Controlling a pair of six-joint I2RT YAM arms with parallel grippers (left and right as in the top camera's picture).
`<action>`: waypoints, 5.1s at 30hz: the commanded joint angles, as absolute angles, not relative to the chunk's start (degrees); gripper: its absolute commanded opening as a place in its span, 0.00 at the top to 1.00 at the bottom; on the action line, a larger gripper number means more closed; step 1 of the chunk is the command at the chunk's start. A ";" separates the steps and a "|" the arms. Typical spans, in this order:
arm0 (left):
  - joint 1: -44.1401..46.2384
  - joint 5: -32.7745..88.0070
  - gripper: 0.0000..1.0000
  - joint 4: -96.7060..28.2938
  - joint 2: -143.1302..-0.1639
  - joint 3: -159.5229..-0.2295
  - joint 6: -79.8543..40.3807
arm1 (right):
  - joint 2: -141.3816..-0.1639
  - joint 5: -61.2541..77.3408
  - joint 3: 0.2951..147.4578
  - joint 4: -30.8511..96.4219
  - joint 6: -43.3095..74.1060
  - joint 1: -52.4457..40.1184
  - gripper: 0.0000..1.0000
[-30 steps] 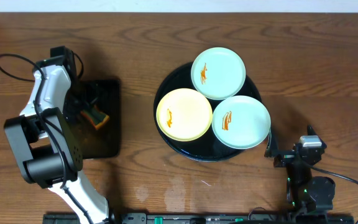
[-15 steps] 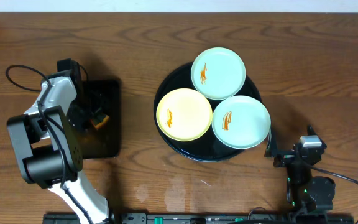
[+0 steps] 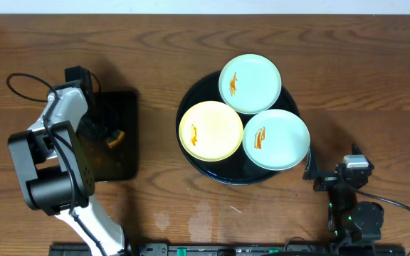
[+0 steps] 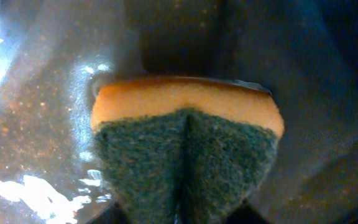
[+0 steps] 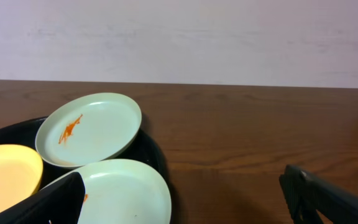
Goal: Clean dirty plates on tray and stack at the side
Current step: 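Lower the left gripper onto the green sponge and close on it, then lift the sponge with the left gripper off the black tray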
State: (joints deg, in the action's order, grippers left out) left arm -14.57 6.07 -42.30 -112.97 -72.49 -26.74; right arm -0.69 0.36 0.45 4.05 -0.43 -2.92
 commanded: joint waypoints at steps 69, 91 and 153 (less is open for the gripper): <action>-18.20 9.41 0.38 -41.41 -107.81 -67.72 -27.31 | -0.32 0.25 0.32 4.29 0.38 -2.28 0.01; -18.20 9.43 0.58 -39.53 -107.85 -65.69 -27.29 | -0.32 0.25 0.32 4.29 0.38 -2.28 0.01; -18.41 9.41 0.92 -42.52 -85.43 -78.43 -20.88 | -0.34 0.25 0.32 4.29 0.38 -2.28 0.01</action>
State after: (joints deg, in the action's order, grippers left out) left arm -18.22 11.62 -42.35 -80.84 -81.08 -22.00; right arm -0.69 0.36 0.45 4.05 -0.43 -2.92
